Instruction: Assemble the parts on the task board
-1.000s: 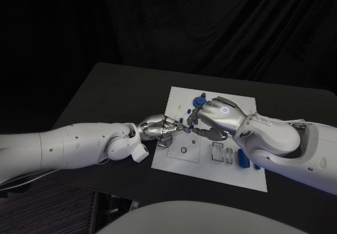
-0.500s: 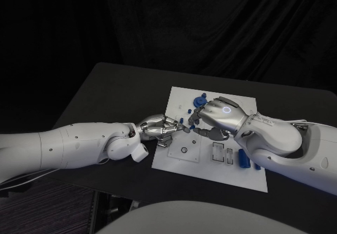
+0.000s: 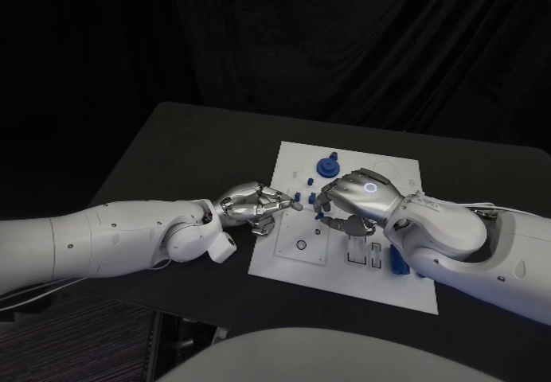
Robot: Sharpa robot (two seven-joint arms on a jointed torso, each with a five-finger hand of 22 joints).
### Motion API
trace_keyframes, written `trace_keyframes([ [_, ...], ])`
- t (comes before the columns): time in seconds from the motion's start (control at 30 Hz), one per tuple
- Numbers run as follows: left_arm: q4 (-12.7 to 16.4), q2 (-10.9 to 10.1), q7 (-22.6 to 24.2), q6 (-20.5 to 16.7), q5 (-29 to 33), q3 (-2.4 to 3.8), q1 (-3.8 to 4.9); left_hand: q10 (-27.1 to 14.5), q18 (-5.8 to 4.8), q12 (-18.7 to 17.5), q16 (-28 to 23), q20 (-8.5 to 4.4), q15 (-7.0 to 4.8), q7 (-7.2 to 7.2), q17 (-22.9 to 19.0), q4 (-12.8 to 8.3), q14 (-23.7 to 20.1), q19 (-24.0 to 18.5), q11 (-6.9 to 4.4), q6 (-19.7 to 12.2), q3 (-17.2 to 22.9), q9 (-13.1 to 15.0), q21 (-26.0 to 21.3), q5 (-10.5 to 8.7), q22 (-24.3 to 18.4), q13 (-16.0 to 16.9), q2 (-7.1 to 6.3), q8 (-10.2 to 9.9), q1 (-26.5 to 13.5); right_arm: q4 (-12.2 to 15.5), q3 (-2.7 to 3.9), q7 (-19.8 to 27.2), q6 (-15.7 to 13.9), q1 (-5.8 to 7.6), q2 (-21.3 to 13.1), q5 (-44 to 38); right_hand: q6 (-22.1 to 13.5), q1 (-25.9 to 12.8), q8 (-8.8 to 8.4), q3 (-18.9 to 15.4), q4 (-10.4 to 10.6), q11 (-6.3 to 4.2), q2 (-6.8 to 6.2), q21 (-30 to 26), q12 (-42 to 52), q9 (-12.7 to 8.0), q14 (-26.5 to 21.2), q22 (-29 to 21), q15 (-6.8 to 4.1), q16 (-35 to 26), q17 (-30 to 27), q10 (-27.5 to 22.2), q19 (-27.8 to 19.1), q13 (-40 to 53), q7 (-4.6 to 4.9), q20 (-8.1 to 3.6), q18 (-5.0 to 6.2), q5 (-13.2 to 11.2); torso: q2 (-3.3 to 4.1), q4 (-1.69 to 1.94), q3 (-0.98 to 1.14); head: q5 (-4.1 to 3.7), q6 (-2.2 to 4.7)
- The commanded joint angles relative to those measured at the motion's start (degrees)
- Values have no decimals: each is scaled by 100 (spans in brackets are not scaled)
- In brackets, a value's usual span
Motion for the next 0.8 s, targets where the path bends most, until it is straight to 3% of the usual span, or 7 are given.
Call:
trace_keyframes([
  [0.03, 28, -9, 424, -245, 19, 4, -6, 597, 82, 15, 15, -21, -2, -5, 1508, -27, 615, -37, 24, 29, 2, 9, -45, 45, 495, 1508, -13, 29, 72, -29, 3, -88, 190, -52, 11, 2, -23, 19, -19, 44, 3, 26, 38, -59, -40, 9, -7, 680, -25, -32, -12, -17, -12, 11, 12, -15, -83, 20, -1, 0, -3, 0, -1],
  [0.8, 15, -25, 484, -427, 19, 4, -6, 597, 104, 15, 15, -30, -13, -17, 1508, -58, 615, -135, 11, 38, 32, 17, -110, 117, 456, 1508, -26, 43, 79, -8, 3, -152, 405, -136, -3, 1, -27, 37, -25, 55, -7, 35, 41, -83, -45, 13, -14, 675, -17, -37, -16, -23, -22, 19, 20, -16, -80, 18, -1, -8, -1, -73, -1],
])
